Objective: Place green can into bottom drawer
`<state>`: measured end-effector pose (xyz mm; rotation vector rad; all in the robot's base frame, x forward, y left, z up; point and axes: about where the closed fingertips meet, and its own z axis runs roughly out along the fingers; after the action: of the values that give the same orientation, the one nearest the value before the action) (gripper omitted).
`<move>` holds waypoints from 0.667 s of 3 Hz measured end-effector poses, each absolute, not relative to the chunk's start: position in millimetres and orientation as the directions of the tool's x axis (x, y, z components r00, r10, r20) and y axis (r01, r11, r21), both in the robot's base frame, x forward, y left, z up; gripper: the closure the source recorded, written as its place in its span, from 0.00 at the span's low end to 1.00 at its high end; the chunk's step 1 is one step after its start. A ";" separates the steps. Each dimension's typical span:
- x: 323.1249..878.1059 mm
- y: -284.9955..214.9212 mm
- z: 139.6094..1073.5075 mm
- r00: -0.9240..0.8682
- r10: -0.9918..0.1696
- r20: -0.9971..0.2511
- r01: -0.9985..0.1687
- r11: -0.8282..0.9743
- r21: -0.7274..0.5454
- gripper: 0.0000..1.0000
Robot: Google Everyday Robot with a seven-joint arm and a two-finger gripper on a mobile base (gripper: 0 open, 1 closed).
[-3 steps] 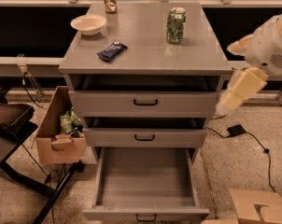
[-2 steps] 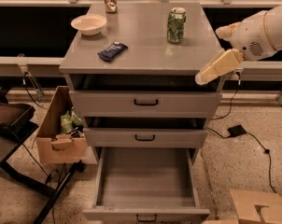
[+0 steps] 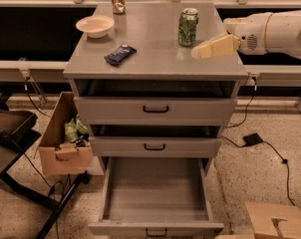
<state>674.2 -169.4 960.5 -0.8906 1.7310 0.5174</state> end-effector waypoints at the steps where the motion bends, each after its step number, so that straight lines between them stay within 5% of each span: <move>1: 674.2 -169.4 960.5 -0.150 -0.311 -0.939 -0.775 0.626 -0.084 0.00; 2: 693.5 -162.8 949.7 -0.137 -0.284 -0.949 -0.752 0.653 -0.087 0.00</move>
Offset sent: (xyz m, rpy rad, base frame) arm 0.0825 0.0208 -0.0458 0.1025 -0.1065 -0.1547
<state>693.5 -162.8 949.7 -0.8471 1.7121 0.5028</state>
